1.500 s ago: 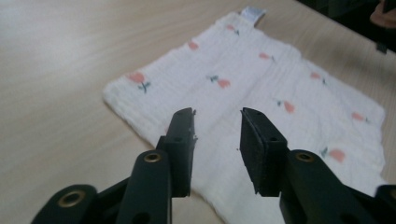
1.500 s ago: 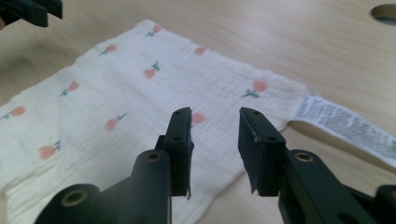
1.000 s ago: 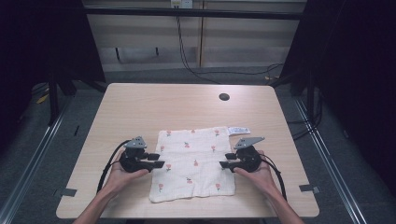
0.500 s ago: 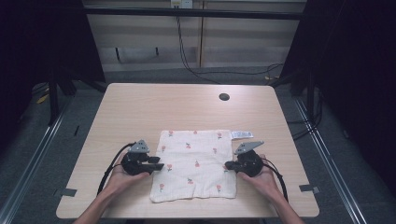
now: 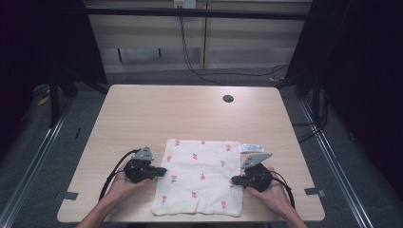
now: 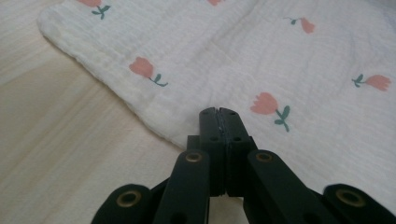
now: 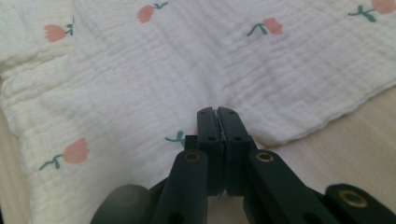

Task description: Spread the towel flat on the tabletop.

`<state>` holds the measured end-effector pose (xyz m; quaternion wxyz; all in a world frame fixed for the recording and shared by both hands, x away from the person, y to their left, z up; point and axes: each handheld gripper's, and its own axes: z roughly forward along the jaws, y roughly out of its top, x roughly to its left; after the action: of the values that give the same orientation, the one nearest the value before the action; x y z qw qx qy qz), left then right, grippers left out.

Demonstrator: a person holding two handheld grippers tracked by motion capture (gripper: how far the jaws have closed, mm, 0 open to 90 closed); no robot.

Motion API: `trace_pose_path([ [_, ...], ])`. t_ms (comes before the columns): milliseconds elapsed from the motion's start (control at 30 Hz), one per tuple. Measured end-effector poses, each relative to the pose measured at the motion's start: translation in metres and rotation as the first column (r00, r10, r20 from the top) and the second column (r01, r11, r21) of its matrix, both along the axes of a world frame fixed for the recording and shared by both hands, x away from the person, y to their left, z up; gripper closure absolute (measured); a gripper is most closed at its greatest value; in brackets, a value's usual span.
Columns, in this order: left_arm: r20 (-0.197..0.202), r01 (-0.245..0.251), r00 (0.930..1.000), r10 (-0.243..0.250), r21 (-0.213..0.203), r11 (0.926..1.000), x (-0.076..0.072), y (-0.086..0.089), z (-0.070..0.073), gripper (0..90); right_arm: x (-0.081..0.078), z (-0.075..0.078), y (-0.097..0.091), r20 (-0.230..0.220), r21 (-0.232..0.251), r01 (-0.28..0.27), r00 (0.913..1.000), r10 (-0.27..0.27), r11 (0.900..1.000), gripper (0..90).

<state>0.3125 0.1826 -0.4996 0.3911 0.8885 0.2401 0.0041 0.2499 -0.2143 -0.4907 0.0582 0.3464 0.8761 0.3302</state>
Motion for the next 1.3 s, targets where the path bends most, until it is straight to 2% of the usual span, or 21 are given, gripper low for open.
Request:
trace_pose_path([
  [133, -0.016, 0.008, 0.9998, -0.008, -0.011, 0.9999, -0.003, 0.0, 0.0, 89.5, -0.009, 0.0, -0.006, -0.009, 0.012, 0.017, 0.9998, -0.016, 0.9998, 83.1],
  [300, -0.034, 0.002, 0.9994, -0.003, -0.016, 0.9999, -0.004, 0.0, 0.0, 89.0, 0.0, 0.011, -0.012, 0.029, 0.076, 0.027, 0.9992, -0.029, 0.9967, 78.2],
  [433, -0.044, 0.018, 0.9989, -0.019, -0.022, 0.9996, -0.001, 0.001, 0.001, 82.7, 0.017, 0.016, -0.02, 0.065, 0.1, 0.07, 0.995, -0.076, 0.9926, 76.4],
  [467, -0.023, 0.006, 0.9997, -0.007, -0.047, 0.9989, 0.002, 0.004, 0.009, 80.8, 0.035, 0.016, -0.025, 0.079, 0.095, 0.11, 0.99, -0.117, 0.9894, 74.0],
  [500, -0.021, -0.007, 0.9998, 0.006, -0.081, 0.9967, 0.005, 0.007, 0.013, 80.1, 0.042, 0.015, -0.027, 0.083, 0.098, 0.121, 0.9881, -0.129, 0.9879, 73.3],
  [533, -0.021, -0.007, 0.9998, 0.006, -0.081, 0.9967, 0.005, 0.007, 0.013, 79.6, 0.042, 0.015, -0.027, 0.083, 0.098, 0.121, 0.9881, -0.129, 0.9879, 73.3],
  [567, -0.021, -0.043, 0.9989, 0.041, -0.108, 0.9932, 0.01, 0.013, 0.016, 78.1, 0.059, 0.014, -0.029, 0.098, 0.098, 0.147, 0.9829, -0.156, 0.9844, 70.9],
  [633, -0.018, -0.057, 0.9983, 0.055, -0.099, 0.9934, 0.012, 0.014, 0.015, 75.2, 0.066, 0.014, -0.029, 0.098, 0.091, 0.161, 0.9807, -0.17, 0.9827, 70.2],
  [700, -0.015, -0.081, 0.9967, 0.08, -0.086, 0.993, 0.018, 0.017, 0.013, 73.2, 0.087, 0.009, -0.027, 0.11, 0.055, 0.187, 0.9751, -0.192, 0.9808, 65.9],
  [733, -0.022, -0.093, 0.9955, 0.092, -0.081, 0.9924, 0.022, 0.019, 0.012, 73.2, 0.087, 0.009, -0.027, 0.11, 0.055, 0.187, 0.9751, -0.192, 0.9808, 65.9],
  [800, -0.019, -0.12, 0.9927, 0.119, -0.093, 0.9884, 0.033, 0.02, 0.014, 70.0, 0.099, 0.001, -0.03, 0.118, 0.092, 0.221, 0.9658, -0.231, 0.9709, 63.7],
  [833, -0.019, -0.12, 0.9927, 0.119, -0.093, 0.9884, 0.033, 0.02, 0.014, 69.3, 0.099, 0.001, -0.03, 0.118, 0.092, 0.221, 0.9658, -0.231, 0.9709, 63.7],
  [867, -0.026, -0.131, 0.9913, 0.129, -0.108, 0.9855, 0.039, 0.02, 0.016, 67.1, 0.105, -0.005, -0.03, 0.107, 0.056, 0.232, 0.9657, -0.237, 0.9712, 62.0],
  [967, -0.013, -0.162, 0.9868, 0.162, -0.121, 0.9794, 0.049, 0.017, 0.02, 64.9, 0.11, -0.006, -0.032, 0.099, 0.066, 0.239, 0.9646, -0.244, 0.9689, 60.8],
  [1000, -0.008, -0.148, 0.9889, 0.148, -0.126, 0.981, 0.051, 0.016, 0.021, 64.7, 0.112, -0.008, -0.032, 0.105, 0.067, 0.234, 0.9651, -0.24, 0.97, 61.0],
  [1067, 0.016, -0.155, 0.9872, 0.159, -0.142, 0.9776, 0.054, 0.015, 0.022, 69.1, 0.114, -0.01, -0.031, 0.093, 0.052, 0.233, 0.967, -0.237, 0.971, 63.6],
  [1167, 0.002, -0.18, 0.9833, 0.182, -0.146, 0.9728, 0.063, 0.012, 0.021, 67.9, 0.114, -0.013, -0.031, 0.089, 0.056, 0.226, 0.9689, -0.231, 0.9724, 67.6],
  [1200, -0.009, -0.202, 0.9791, 0.203, -0.146, 0.9684, 0.071, 0.01, 0.017, 67.6, 0.113, -0.012, -0.03, 0.082, 0.052, 0.21, 0.9734, -0.214, 0.9763, 75.2],
  [1233, -0.009, -0.202, 0.9791, 0.203, -0.146, 0.9684, 0.071, 0.01, 0.017, 67.3, 0.113, -0.012, -0.03, 0.082, 0.052, 0.21, 0.9734, -0.214, 0.9763, 75.2],
  [1267, -0.021, -0.228, 0.9735, 0.228, -0.136, 0.9641, 0.079, 0.005, 0.011, 67.1, 0.112, -0.012, -0.029, 0.085, 0.053, 0.204, 0.9745, -0.207, 0.9776, 81.3],
  [1300, -0.021, -0.229, 0.9734, 0.228, -0.128, 0.965, 0.081, 0.003, 0.008, 66.7, 0.112, -0.013, -0.03, 0.081, 0.062, 0.194, 0.9767, -0.199, 0.979, 83.3],
])
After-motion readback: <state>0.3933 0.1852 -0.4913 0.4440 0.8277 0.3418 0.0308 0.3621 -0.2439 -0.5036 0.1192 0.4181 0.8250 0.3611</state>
